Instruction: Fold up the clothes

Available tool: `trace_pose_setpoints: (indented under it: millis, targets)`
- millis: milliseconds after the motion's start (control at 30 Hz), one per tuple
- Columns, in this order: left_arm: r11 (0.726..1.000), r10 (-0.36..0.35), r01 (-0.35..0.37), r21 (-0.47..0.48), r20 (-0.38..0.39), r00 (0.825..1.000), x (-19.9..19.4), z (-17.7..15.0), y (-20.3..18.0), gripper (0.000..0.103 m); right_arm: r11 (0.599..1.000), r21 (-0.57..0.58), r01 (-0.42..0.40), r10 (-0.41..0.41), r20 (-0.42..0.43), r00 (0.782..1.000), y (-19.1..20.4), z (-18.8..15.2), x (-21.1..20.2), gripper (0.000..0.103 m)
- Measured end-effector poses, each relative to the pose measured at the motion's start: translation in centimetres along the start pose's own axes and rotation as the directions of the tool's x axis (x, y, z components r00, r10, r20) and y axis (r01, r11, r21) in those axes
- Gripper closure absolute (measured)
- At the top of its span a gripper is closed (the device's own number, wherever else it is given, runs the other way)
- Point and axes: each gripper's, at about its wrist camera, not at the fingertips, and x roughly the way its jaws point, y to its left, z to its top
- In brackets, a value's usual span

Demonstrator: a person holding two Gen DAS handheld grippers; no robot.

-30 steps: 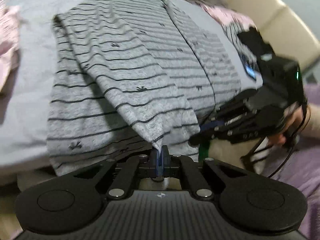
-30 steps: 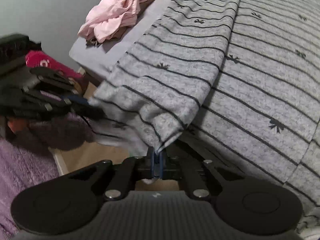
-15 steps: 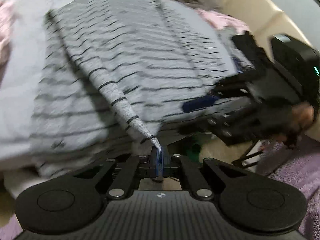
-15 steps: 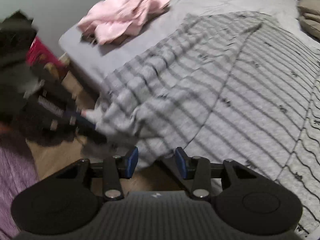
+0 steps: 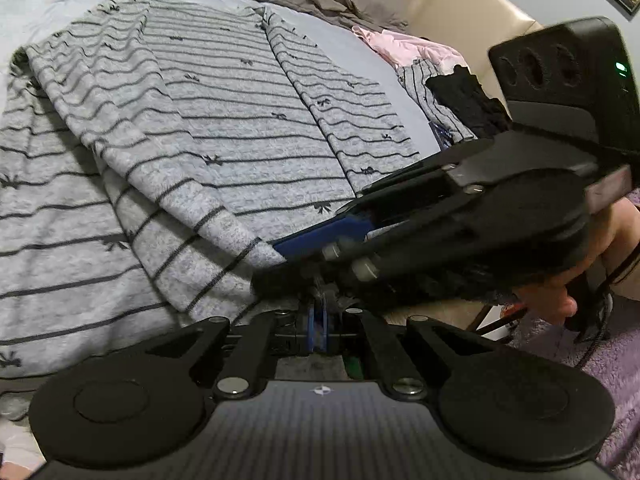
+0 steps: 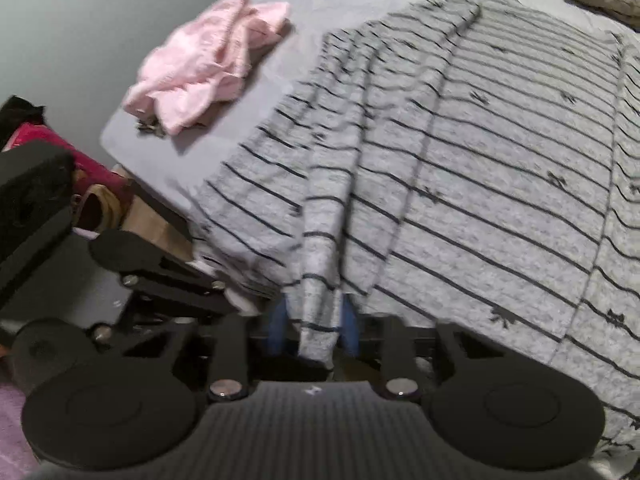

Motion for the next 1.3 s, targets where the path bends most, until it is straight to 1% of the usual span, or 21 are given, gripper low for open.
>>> trace_pose_setpoints:
  millis: [133, 200, 267, 333, 400, 467, 500, 533, 633, 700, 767, 833, 867, 933, 967, 1000, 1033, 1067, 1133, 1233, 1300]
  targets:
    - [0.999, 0.0, 0.001, 0.044, -0.033, 0.999, 0.2, -0.5, -0.7, 0.102, 0.993, 0.096, 0.063, -0.065, 0.013, 0.998, -2.5, 0.4, 0.3, 0.097]
    - [0.999, 0.007, -0.005, 0.043, -0.045, 0.999, 0.1, -0.8, -0.6, 0.102, 0.986, 0.128, 0.106, -0.109, 0.015, 0.994, -3.6, 0.6, 0.2, 0.096]
    - [0.999, 0.034, -0.032, 0.041, -0.05, 0.998, -0.1, -0.9, -0.4, 0.101, 0.981, 0.154, 0.12, -0.122, 0.008, 0.992, -4.5, 0.5, -0.1, 0.093]
    - [0.997, 0.068, -0.066, 0.038, -0.046, 0.997, -0.7, -0.7, 0.0, 0.1, 0.977, 0.165, 0.132, -0.135, 0.007, 0.991, -5.0, 0.2, -0.5, 0.093]
    - [0.995, 0.1, -0.1, 0.024, -0.036, 0.994, -1.6, -0.5, 0.6, 0.095, 0.979, 0.153, 0.132, -0.136, 0.015, 0.991, -5.1, -0.2, -1.2, 0.092]
    - [0.99, 0.138, -0.138, -0.007, -0.019, 0.99, -2.7, -0.3, 1.4, 0.091, 0.984, 0.137, 0.115, -0.12, 0.033, 0.992, -5.0, -0.7, -1.8, 0.085]
    - [0.987, 0.156, -0.157, -0.023, -0.011, 0.988, -3.1, -0.1, 1.9, 0.091, 0.987, 0.123, 0.107, -0.114, 0.046, 0.992, -4.8, -1.1, -2.2, 0.066]
    - [0.984, 0.174, -0.175, -0.041, -0.008, 0.985, -3.4, 0.2, 2.3, 0.091, 0.989, 0.1, 0.105, -0.112, 0.059, 0.992, -4.4, -1.4, -2.4, 0.06]
    - [0.972, 0.217, -0.216, -0.091, 0.003, 0.976, -4.6, 0.8, 3.4, 0.091, 0.992, -0.019, 0.126, -0.124, 0.077, 0.989, -2.3, -2.5, -2.2, 0.063]
    - [0.967, 0.23, -0.228, -0.113, 0.011, 0.973, -5.3, 1.1, 3.9, 0.091, 0.985, -0.081, 0.156, -0.151, 0.063, 0.987, -1.2, -3.3, -1.3, 0.065]
    - [0.965, 0.24, -0.237, -0.109, 0.016, 0.971, -5.9, 1.6, 4.0, 0.091, 0.973, -0.115, 0.199, -0.196, 0.037, 0.98, -0.6, -4.0, 0.0, 0.066]
    - [0.964, 0.25, -0.247, -0.1, 0.02, 0.968, -6.4, 1.9, 4.1, 0.091, 0.963, -0.15, 0.225, -0.224, 0.018, 0.974, -0.4, -4.5, 1.2, 0.068]
    - [0.963, 0.256, -0.253, -0.096, 0.021, 0.966, -6.6, 2.1, 4.2, 0.091, 0.955, -0.167, 0.243, -0.243, 0.019, 0.97, -0.4, -4.8, 1.8, 0.071]
    - [0.96, 0.268, -0.265, -0.094, 0.022, 0.963, -7.1, 2.3, 4.5, 0.091, 0.941, -0.2, 0.272, -0.271, 0.031, 0.962, -0.4, -5.1, 2.6, 0.09]
    - [0.957, 0.275, -0.272, -0.097, 0.023, 0.961, -7.4, 2.4, 4.8, 0.09, 0.937, -0.21, 0.279, -0.278, 0.036, 0.96, -0.4, -5.2, 2.8, 0.093]
    - [0.955, 0.282, -0.279, -0.101, 0.025, 0.959, -7.6, 2.5, 5.0, 0.09, 0.939, -0.205, 0.278, -0.276, 0.038, 0.96, -0.6, -5.2, 2.6, 0.099]
    - [0.953, 0.288, -0.284, -0.105, 0.027, 0.957, -7.8, 2.6, 5.2, 0.09, 0.94, -0.199, 0.276, -0.274, 0.04, 0.961, -0.7, -5.2, 2.4, 0.1]
    - [0.952, 0.29, -0.285, -0.109, 0.03, 0.957, -8.1, 2.7, 5.4, 0.09, 0.944, -0.189, 0.27, -0.267, 0.04, 0.963, -0.9, -5.3, 2.1, 0.101]
    - [0.951, 0.294, -0.288, -0.111, 0.033, 0.955, -8.8, 2.9, 5.7, 0.09, 0.964, -0.144, 0.224, -0.222, 0.027, 0.975, -1.2, -5.3, 1.1, 0.101]
    - [0.945, 0.319, -0.316, -0.083, 0.026, 0.947, -9.6, 3.5, 6.1, 0.09, 0.989, -0.077, 0.123, -0.122, 0.009, 0.992, -0.9, -5.3, -0.5, 0.101]
    - [0.937, 0.344, -0.342, -0.071, 0.02, 0.939, -10.3, 4.1, 6.6, 0.09, 0.999, -0.024, 0.027, -0.027, 0.005, 1.0, -0.4, -5.3, -1.6, 0.101]
